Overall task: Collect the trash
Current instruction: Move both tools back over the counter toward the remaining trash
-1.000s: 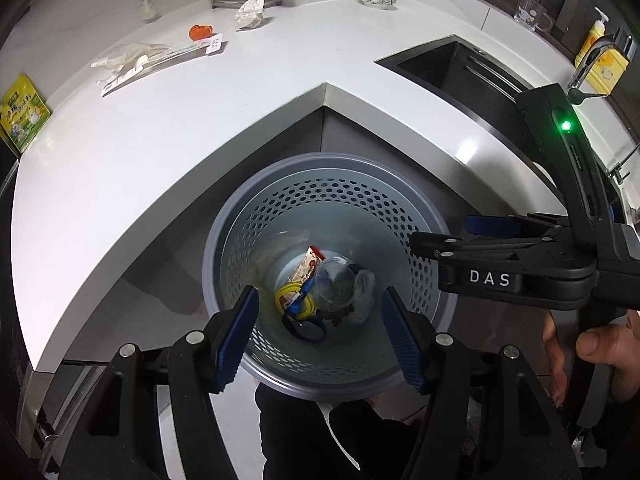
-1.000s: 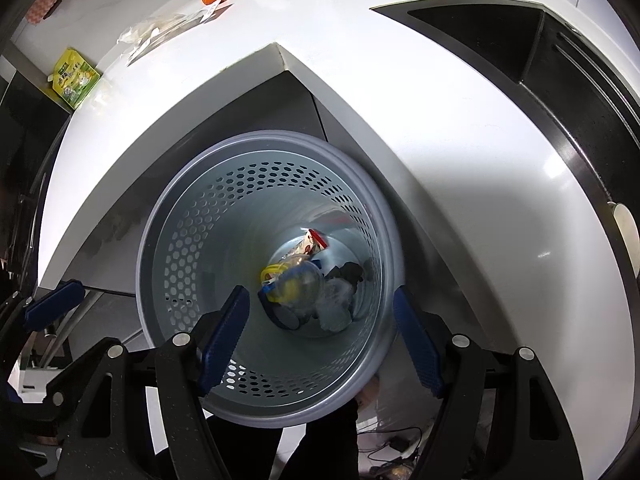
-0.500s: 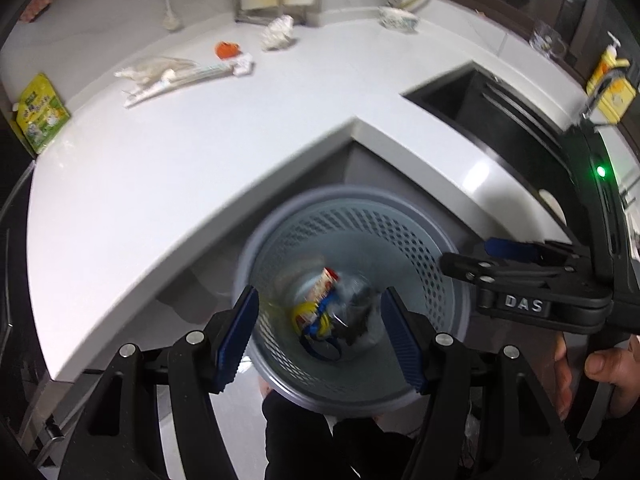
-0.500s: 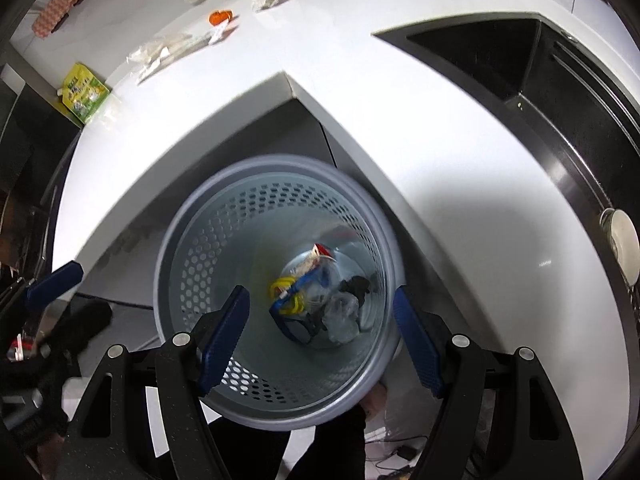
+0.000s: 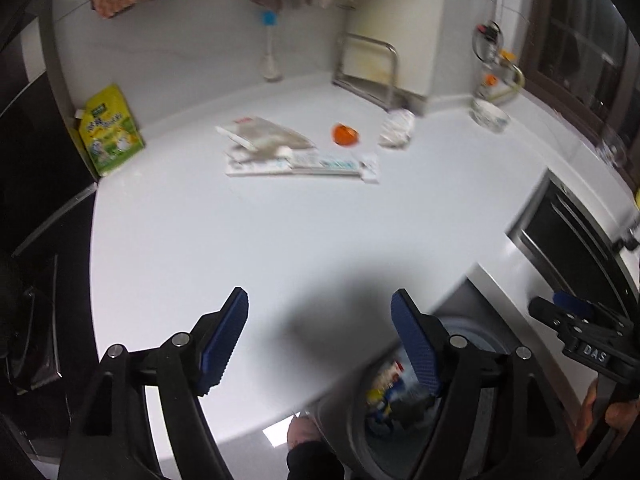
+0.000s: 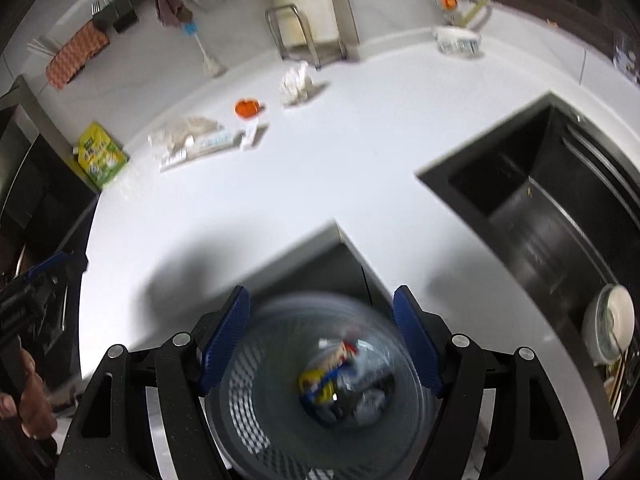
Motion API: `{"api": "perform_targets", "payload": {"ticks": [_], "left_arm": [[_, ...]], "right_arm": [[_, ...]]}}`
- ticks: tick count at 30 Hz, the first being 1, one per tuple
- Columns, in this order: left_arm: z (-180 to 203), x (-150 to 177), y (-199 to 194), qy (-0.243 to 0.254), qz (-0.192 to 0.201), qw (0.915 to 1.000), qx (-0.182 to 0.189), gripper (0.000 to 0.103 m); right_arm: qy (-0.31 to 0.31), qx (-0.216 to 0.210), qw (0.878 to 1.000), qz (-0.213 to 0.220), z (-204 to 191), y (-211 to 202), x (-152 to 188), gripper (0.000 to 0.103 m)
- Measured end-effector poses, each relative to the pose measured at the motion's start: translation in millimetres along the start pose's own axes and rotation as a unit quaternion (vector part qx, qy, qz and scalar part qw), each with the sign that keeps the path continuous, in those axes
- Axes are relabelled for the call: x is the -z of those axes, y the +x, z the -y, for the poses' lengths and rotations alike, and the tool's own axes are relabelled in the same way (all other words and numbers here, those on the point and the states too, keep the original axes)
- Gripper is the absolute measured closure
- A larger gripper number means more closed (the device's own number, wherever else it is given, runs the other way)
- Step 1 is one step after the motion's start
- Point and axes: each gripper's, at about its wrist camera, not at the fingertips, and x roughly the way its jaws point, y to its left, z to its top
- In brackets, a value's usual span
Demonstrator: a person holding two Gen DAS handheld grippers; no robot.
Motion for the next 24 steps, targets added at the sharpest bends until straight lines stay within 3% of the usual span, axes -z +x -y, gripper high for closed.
{"api": "perform_targets", "payload": {"ticks": [11,24], "left_arm": [[-78,-80,48,-0.056,0.036,0.9966,-0.049,0.020],[-110,-134,126,-0.061,0.049,0.9949,-0.064,0.014]], "right_arm": [[0.026,0.025,0.999,0.037,-22,49,-65,0.032],[0.036,0.061,0.996,0.062,-40,125,-136,0.032]]}}
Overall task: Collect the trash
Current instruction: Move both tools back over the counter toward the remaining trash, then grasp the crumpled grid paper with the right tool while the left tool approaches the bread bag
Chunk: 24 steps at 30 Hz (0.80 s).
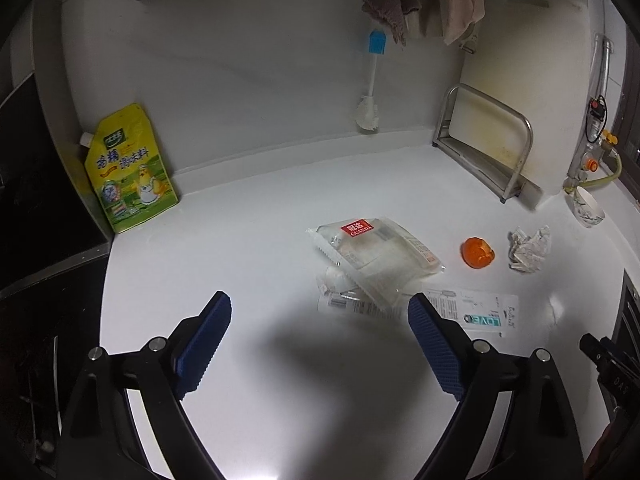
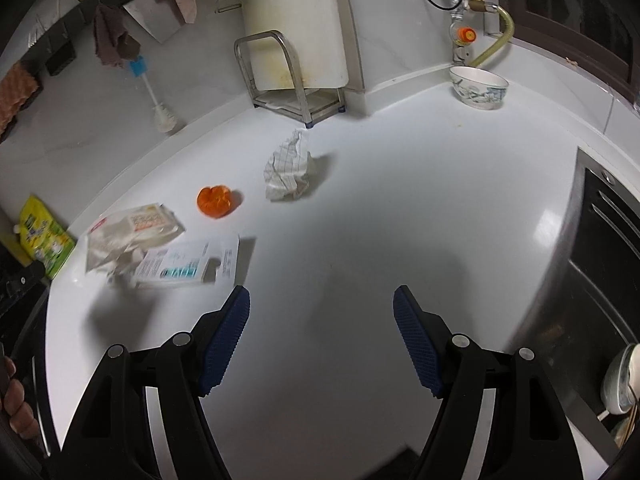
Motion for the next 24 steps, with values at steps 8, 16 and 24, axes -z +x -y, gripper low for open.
{"api": "perform_targets", "payload": {"ticks": [8,16,24], "left_arm": [[4,-8,33,0.015,0.000,0.9999,0.008,0.010],[7,-13,49,0.018,-0.004,0.9996,0.019,0.010],[11,-13,53,0.022,-0.005,0.9994,0.025,0.010]], "right_arm": [[-0.006,0.007,1.000,0.016,-12,43,-40,0.030],[-0.014,0.009,1.000,0.022,-25,77,-72,0.026],[-0.016,0.023,1.000,-0.005,-33,114,-88,0.022]]}}
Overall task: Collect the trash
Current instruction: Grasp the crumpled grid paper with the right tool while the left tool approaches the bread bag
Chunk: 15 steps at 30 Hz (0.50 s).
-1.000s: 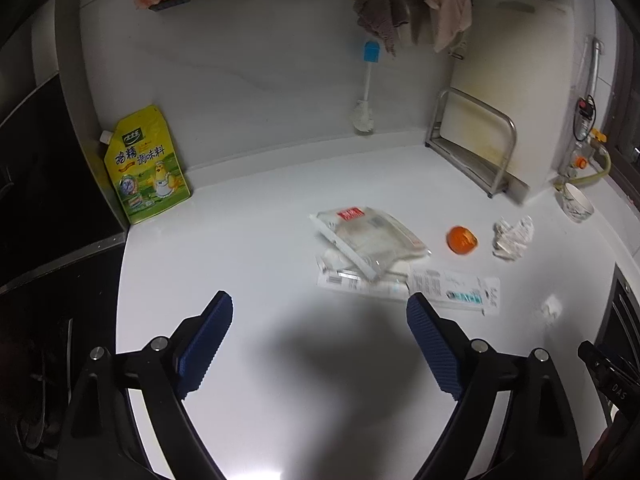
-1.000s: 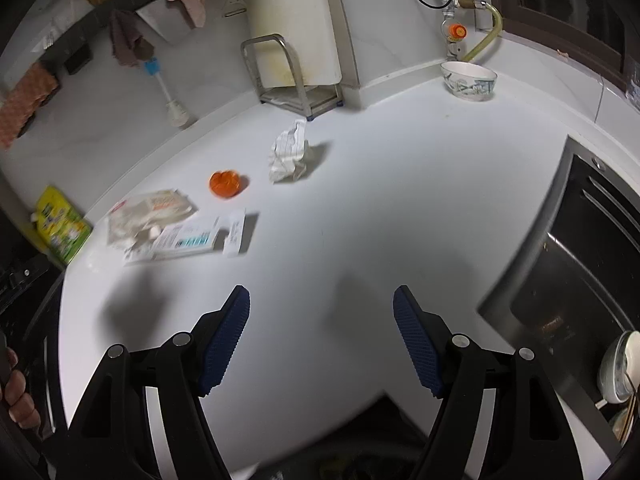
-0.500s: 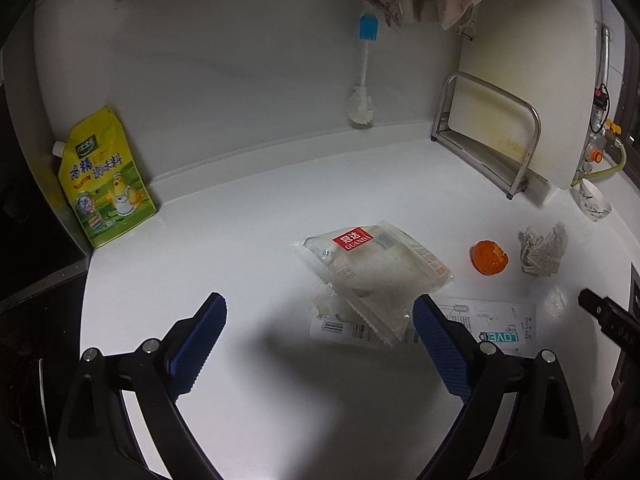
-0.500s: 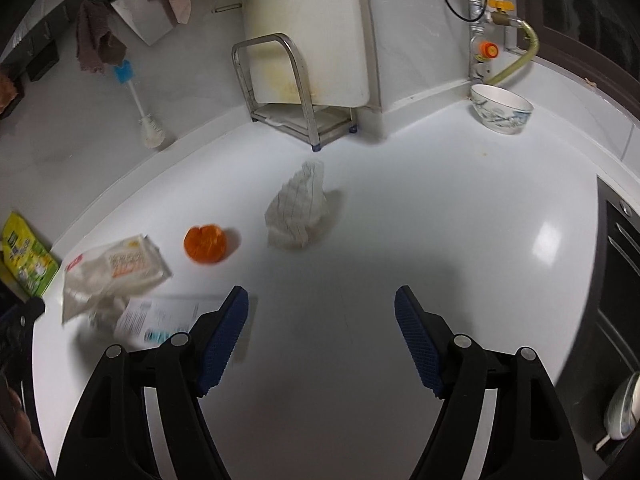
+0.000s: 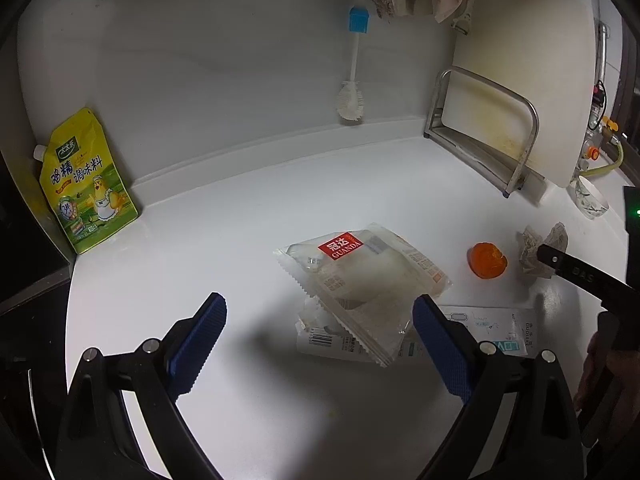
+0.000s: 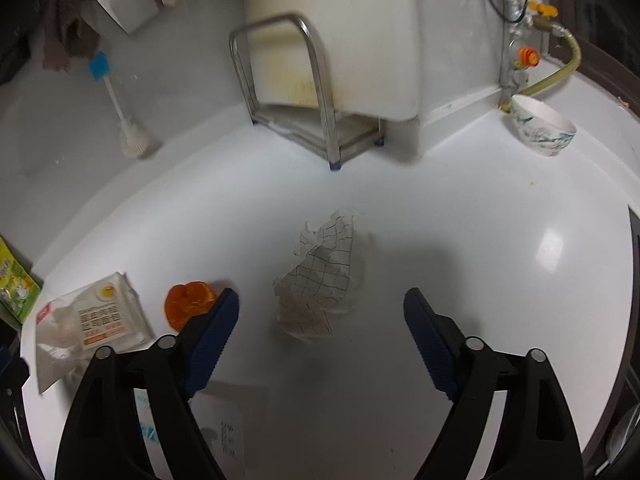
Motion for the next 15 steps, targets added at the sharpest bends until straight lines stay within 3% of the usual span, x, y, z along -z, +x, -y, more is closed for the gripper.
{"api": "perform_targets", "payload": {"ticks": [5,10,11,13,15], "left_arm": [[0,1,2,-0.004,-0.002,1.0000,0.003,0.010],[-1,1,4,-0.006,-0.002,1.0000,0.002,0.010],[-2,2,4,-0.007,-0.002,1.0000,0.000,0.010],[-5,2,5,-0.012,-0.004,0.9999,-0.001,0.010],[-8,2,8,-0.018,-0.007,0.9998,0.000,0.010]], "right_arm": [[0.001,0.010,1.000,-0.010,0,19,-8,0.022],[-0.001,-0.015,1.000,-0.002,-1,19,-8,0.025],[-0.008,-0.018,1.000,0.000,-3,18,-7,0.028],[-0.017,-0.026,0.999,-0.008,-5,18,-4,0.059],[-0.015,-0.039,0.999,-0.003,-5,14,-1,0.059]]}}
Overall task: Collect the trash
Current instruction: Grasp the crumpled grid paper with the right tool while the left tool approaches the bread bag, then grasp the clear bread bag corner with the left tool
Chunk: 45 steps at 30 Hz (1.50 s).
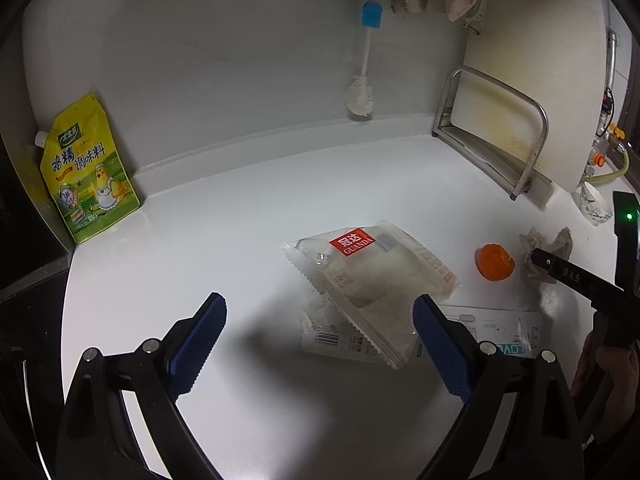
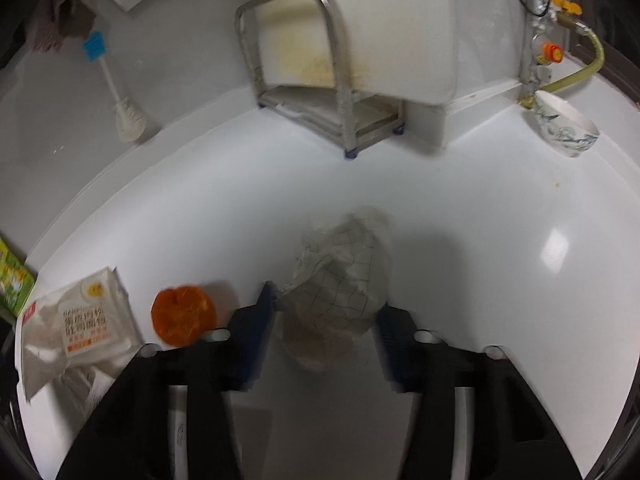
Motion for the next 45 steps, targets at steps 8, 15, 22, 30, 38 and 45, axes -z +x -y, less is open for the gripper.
{"api": "perform_targets", "payload": {"ticks": [8,15,22,30,38,45], "left_arm": [[4,-7,13,-0.015,-0.014,0.9997,0.014,0.010],[14,-18,32,-0.019,-0.018,0.9997,0.000,0.011],[27,-16,47,0.006,-0.028,0.9995,-0.013,0.044],[29,-14,47,0.009,-0.029,0.9994,0.013,0.093],[30,-17,24,0.018,-0.010,0.9992,0.034,0.098],[26,-19,-1,0.017,0.008,0.9989,0.044,0.102]], "right_arm": [[-0.011,-0.005,0.999,0.030,-4,-28,10,0.060],[-0.012,-0.007,0.999,0.036,-3,-43,18,0.060],[-0.002,-0.012,0.999,0.037,-2,-49,27,0.060],[0.004,-0.013,0.999,0.035,-2,-58,40,0.060],[0.014,-0.014,0.999,0.038,3,-72,49,0.060],[0.021,-0.015,0.999,0.039,8,-82,57,0.060]]}}
